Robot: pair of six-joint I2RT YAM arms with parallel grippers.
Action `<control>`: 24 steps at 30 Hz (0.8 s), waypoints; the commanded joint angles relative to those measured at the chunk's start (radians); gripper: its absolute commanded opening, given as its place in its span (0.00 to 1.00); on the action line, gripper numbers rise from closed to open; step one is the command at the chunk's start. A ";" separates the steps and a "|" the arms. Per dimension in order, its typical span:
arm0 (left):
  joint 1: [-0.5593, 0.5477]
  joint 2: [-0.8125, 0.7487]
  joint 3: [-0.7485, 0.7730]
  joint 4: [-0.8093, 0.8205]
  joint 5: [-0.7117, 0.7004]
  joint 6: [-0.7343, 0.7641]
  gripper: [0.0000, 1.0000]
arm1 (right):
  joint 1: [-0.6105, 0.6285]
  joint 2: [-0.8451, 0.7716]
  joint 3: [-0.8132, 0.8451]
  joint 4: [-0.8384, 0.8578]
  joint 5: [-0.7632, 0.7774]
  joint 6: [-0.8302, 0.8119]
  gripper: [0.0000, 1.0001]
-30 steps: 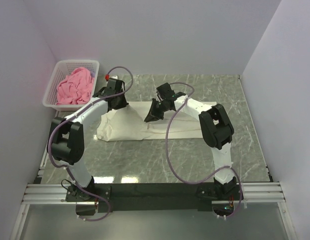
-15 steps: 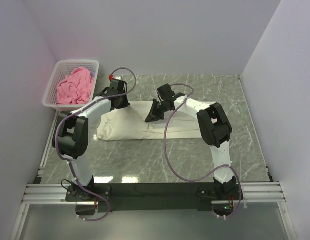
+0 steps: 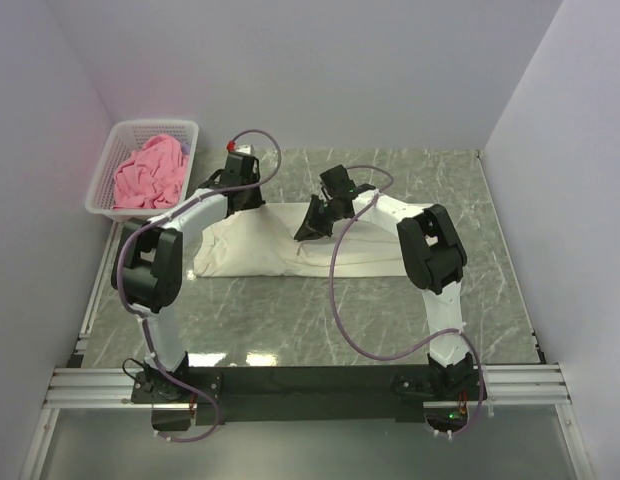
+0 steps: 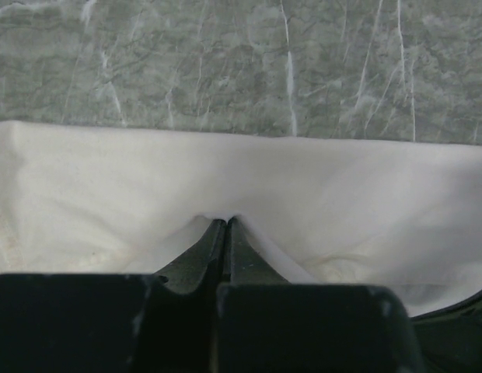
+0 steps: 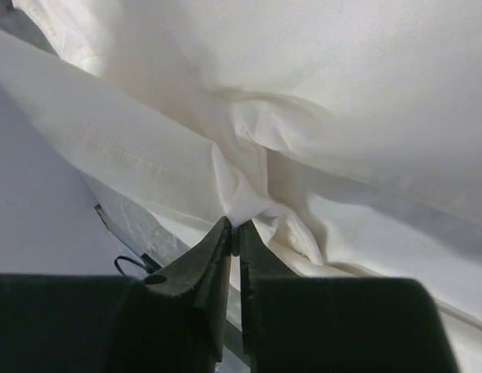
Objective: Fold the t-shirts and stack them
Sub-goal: Fold the tshirt
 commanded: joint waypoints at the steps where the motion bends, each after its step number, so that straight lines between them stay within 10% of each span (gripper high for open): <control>1: -0.001 0.034 0.053 0.031 0.005 0.020 0.04 | -0.007 -0.012 0.014 0.037 0.032 -0.007 0.17; 8: 0.000 0.005 0.058 0.001 0.005 -0.037 0.44 | -0.009 -0.076 0.043 0.015 0.202 -0.127 0.50; 13: 0.014 -0.142 -0.014 -0.050 -0.059 -0.094 0.76 | 0.008 -0.142 0.066 0.006 0.306 -0.266 0.54; 19: 0.054 -0.332 -0.245 -0.131 -0.081 -0.181 0.91 | 0.058 -0.139 0.106 -0.025 0.343 -0.467 0.56; 24: 0.089 -0.481 -0.439 -0.122 -0.071 -0.201 0.84 | 0.088 -0.133 0.123 -0.009 0.322 -0.581 0.55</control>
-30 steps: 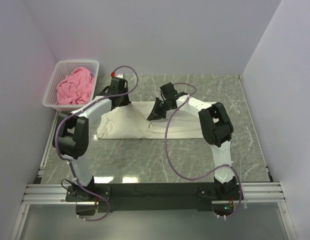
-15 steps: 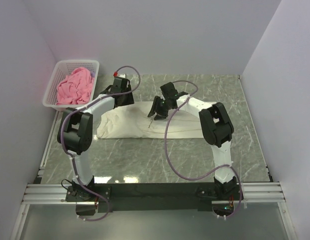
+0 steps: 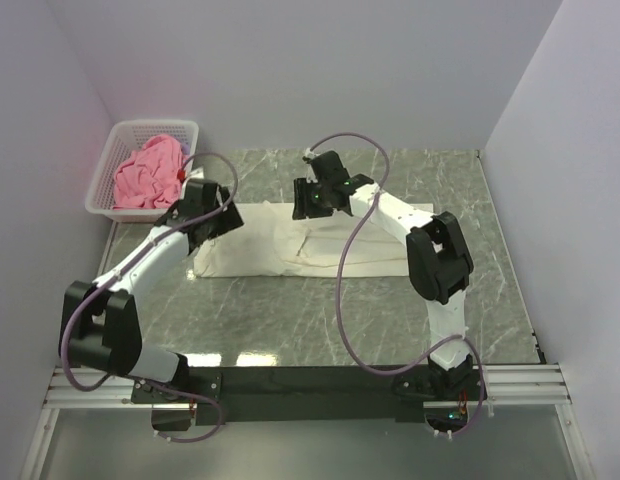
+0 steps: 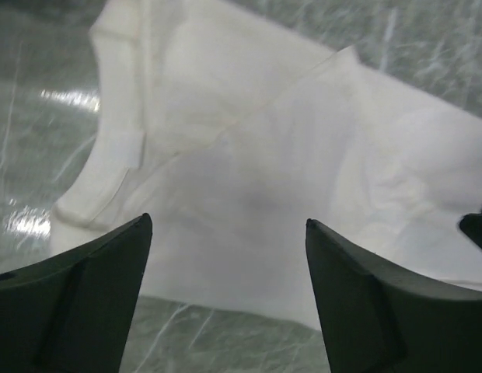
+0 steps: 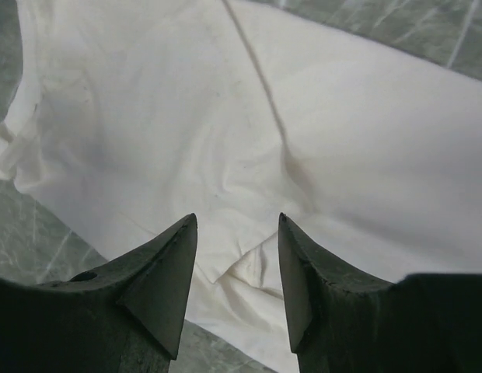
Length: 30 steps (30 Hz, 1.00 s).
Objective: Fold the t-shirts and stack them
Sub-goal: Fold the tshirt
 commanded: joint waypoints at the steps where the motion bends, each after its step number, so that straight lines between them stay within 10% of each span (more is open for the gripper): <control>1: 0.030 -0.061 -0.132 -0.017 -0.013 -0.035 0.82 | 0.024 -0.027 0.045 0.003 -0.022 -0.129 0.53; 14: 0.161 0.032 -0.187 -0.034 -0.030 -0.045 0.65 | -0.045 0.114 0.093 -0.069 -0.038 -0.024 0.42; 23: 0.161 -0.041 -0.230 -0.025 -0.004 -0.015 0.90 | -0.261 -0.297 -0.300 -0.061 0.029 0.078 0.50; 30: 0.161 -0.020 -0.253 -0.014 -0.021 -0.002 0.86 | -0.153 -0.376 -0.417 -0.115 0.037 -0.021 0.56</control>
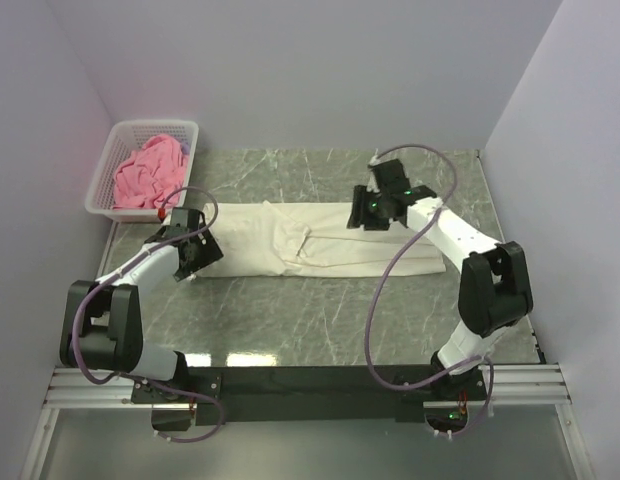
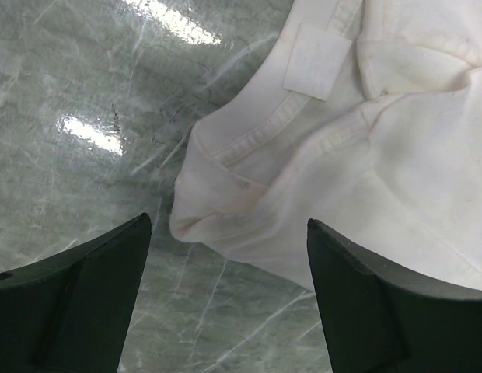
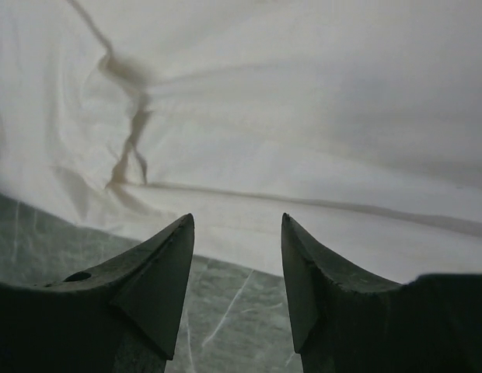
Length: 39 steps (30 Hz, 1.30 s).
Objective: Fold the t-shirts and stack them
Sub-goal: Fold the tshirt
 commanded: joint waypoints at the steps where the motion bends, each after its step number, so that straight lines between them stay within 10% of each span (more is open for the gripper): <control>1: 0.002 -0.005 -0.001 0.025 -0.011 0.018 0.86 | 0.145 0.003 -0.024 -0.040 0.043 -0.133 0.56; 12: -0.008 -0.201 -0.061 -0.014 0.008 0.041 0.93 | 0.392 0.167 0.119 -0.044 0.101 -0.335 0.38; 33: -0.081 -0.198 -0.078 0.020 -0.084 0.053 0.93 | 0.459 0.325 0.235 -0.072 0.084 -0.427 0.34; 39: -0.082 -0.186 -0.076 0.019 -0.081 0.053 0.92 | 0.459 0.330 0.243 -0.075 0.109 -0.439 0.17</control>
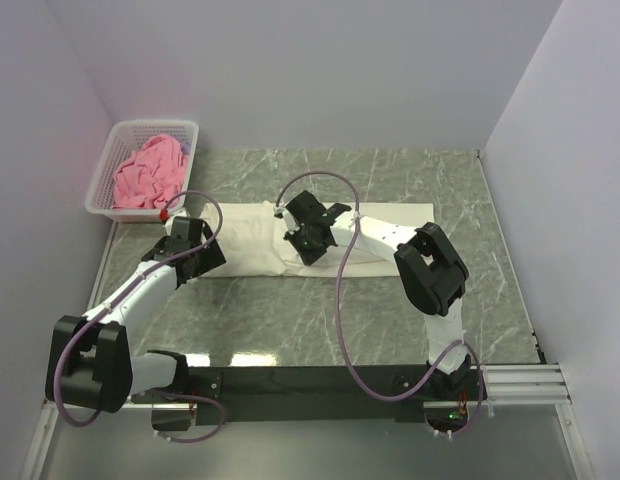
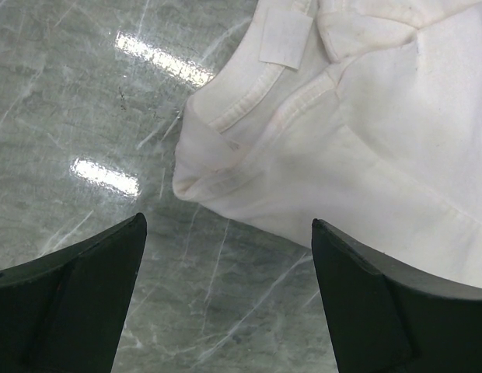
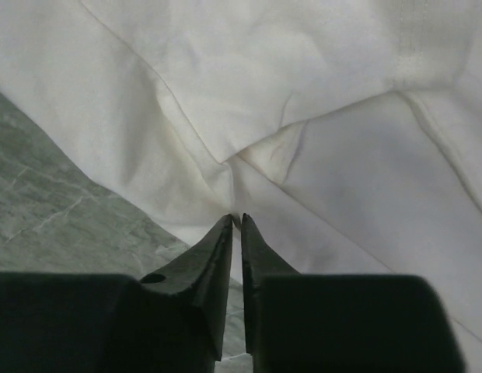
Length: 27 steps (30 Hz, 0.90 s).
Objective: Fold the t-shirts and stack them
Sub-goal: Fold the tshirt
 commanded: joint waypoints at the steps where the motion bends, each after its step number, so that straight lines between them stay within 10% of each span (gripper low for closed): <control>1: -0.005 0.009 0.011 0.019 -0.015 0.012 0.92 | 0.008 0.001 0.052 -0.008 0.030 -0.026 0.14; 5: -0.005 0.009 0.011 0.022 -0.015 0.012 0.92 | 0.007 0.003 0.079 -0.019 0.090 -0.052 0.00; 16: -0.010 0.019 0.011 0.017 -0.019 0.012 0.92 | -0.013 0.070 0.177 -0.025 0.296 -0.135 0.01; 27: -0.014 0.023 0.015 0.012 -0.018 0.012 0.92 | -0.044 0.083 0.195 -0.004 0.449 -0.065 0.32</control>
